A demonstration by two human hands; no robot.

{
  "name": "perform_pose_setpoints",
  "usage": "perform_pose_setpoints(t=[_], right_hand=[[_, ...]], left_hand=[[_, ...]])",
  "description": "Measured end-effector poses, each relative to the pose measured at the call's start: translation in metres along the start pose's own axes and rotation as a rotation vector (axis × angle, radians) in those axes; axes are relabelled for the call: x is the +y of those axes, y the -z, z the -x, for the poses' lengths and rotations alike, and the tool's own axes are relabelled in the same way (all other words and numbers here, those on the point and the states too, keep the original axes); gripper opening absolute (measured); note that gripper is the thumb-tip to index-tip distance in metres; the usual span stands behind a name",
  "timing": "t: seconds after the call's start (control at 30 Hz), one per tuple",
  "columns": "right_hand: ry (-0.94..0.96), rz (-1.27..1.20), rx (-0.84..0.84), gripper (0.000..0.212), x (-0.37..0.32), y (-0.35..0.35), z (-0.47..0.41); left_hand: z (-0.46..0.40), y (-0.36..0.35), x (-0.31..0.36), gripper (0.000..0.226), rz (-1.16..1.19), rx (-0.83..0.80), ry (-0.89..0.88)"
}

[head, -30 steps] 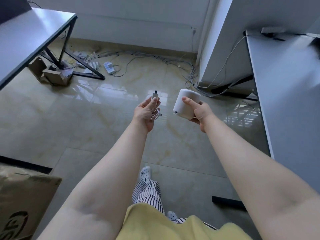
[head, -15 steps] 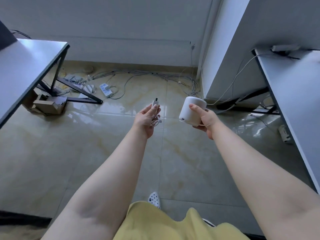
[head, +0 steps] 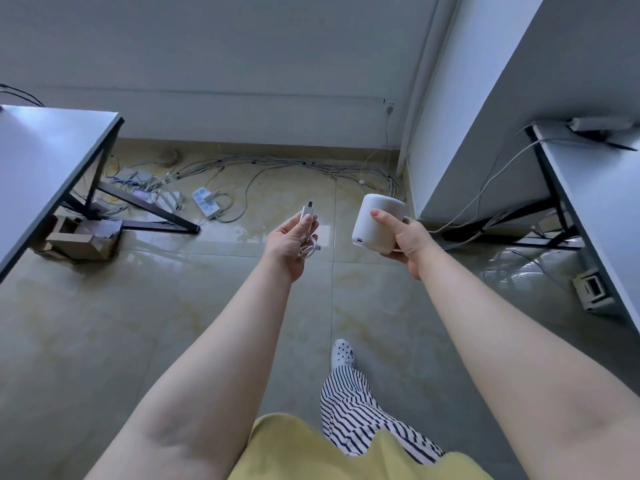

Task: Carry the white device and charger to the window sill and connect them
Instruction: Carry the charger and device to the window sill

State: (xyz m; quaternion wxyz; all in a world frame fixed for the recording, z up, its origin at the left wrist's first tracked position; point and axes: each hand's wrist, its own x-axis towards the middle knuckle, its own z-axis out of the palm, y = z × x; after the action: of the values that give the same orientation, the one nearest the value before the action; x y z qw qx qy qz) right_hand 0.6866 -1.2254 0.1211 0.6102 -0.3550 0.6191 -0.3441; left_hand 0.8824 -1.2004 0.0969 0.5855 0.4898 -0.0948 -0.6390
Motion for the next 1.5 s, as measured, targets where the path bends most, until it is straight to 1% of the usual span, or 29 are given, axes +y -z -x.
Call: perform_pose_setpoints(t=[0.4, 0.53, 0.73, 0.87, 1.13, 1.3, 1.5], right_hand=[[0.000, 0.040, -0.069, 0.043, -0.088, -0.033, -0.142], [0.015, 0.046, -0.084, 0.040, -0.115, -0.041, -0.190], [-0.001, 0.047, -0.104, 0.045, -0.137, -0.054, -0.238], [0.006, 0.047, -0.119, 0.042, -0.153, -0.064, -0.266], [0.025, 0.059, -0.089, 0.041, -0.188, -0.087, -0.333], [0.020, 0.087, -0.057, 0.042, -0.214, -0.115, -0.390], [0.018, 0.063, -0.041, 0.044, -0.258, -0.159, -0.454]], left_hand=[[-0.140, -0.057, 0.074, 0.039, 0.028, 0.034, -0.041], [-0.184, -0.074, 0.097, 0.040, 0.058, 0.052, -0.066], [-0.226, -0.086, 0.115, 0.040, 0.056, 0.071, -0.071], [-0.253, -0.091, 0.129, 0.040, 0.052, 0.080, -0.068], [-0.332, -0.108, 0.167, 0.037, 0.079, 0.029, -0.041], [-0.395, -0.112, 0.205, 0.039, 0.109, 0.004, -0.019], [-0.470, -0.114, 0.262, 0.039, -0.006, 0.008, -0.029]])
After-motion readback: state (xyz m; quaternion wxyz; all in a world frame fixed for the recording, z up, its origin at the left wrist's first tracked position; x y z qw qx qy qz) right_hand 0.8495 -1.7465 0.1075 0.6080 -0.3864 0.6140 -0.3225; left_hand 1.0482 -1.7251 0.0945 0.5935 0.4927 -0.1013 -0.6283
